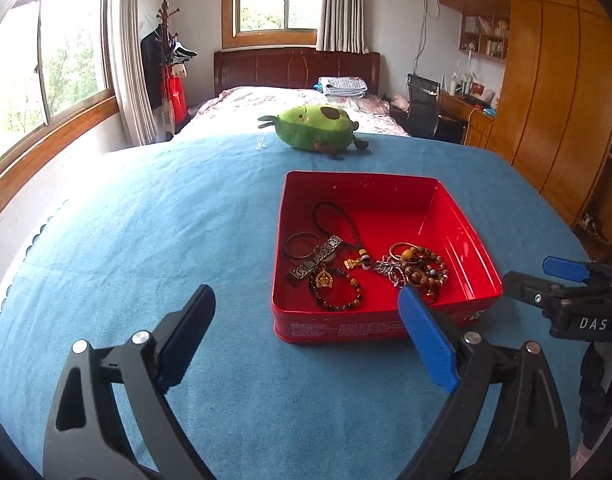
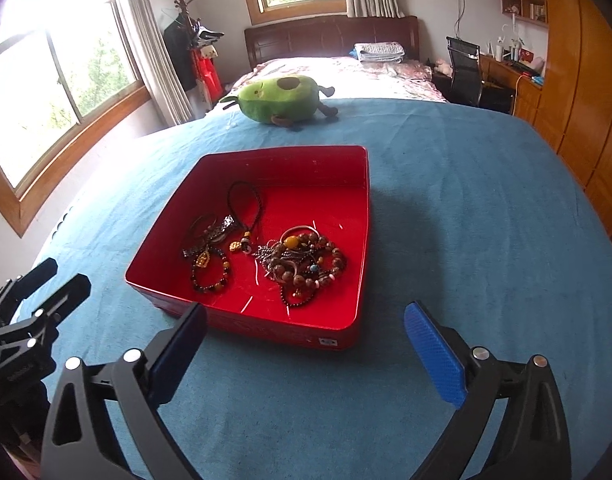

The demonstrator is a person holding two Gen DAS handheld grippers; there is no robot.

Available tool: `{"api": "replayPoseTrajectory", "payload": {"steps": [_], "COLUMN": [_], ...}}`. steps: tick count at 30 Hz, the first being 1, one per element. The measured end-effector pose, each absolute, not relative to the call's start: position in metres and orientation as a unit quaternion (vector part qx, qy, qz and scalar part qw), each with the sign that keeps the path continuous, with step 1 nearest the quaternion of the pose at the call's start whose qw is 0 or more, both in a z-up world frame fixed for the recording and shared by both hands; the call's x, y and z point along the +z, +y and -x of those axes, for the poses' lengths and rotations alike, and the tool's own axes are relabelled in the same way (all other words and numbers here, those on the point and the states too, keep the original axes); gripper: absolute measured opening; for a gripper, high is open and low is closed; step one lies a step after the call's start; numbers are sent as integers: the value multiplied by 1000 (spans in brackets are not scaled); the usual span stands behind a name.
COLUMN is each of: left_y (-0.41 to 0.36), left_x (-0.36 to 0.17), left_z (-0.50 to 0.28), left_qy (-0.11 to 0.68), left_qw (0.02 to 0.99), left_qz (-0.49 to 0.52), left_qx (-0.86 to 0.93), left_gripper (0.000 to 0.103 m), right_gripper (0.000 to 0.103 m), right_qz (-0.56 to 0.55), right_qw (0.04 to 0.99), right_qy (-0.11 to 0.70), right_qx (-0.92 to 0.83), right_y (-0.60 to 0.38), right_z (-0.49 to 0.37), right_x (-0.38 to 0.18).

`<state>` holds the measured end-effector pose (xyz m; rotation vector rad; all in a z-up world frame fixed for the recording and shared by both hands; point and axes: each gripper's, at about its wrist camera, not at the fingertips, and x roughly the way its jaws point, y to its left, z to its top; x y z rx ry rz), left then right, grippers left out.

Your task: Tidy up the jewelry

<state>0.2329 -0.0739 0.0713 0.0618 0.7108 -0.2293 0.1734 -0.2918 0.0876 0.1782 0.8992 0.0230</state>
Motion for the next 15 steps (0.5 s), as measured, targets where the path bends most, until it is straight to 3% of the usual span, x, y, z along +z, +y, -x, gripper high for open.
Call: {"api": "replayPoseTrajectory", "payload": {"steps": [4,15], "left_y": [-75,-66], "left_x": [73,56], "left_z": [-231,-250], "left_qy": [343,399], "left_qw": [932,910], "left_qz": [-35,-28], "left_qx": [-115,-109], "left_gripper": [100,100], "right_gripper": [99,99], "right_qz": [-80,-80], "right_qw": [891,876], "right_qy": [448,476], "right_qx": [-1,3], "right_y": [-288,-283], "right_z": [-173,-176], "right_x": [87,75]}}
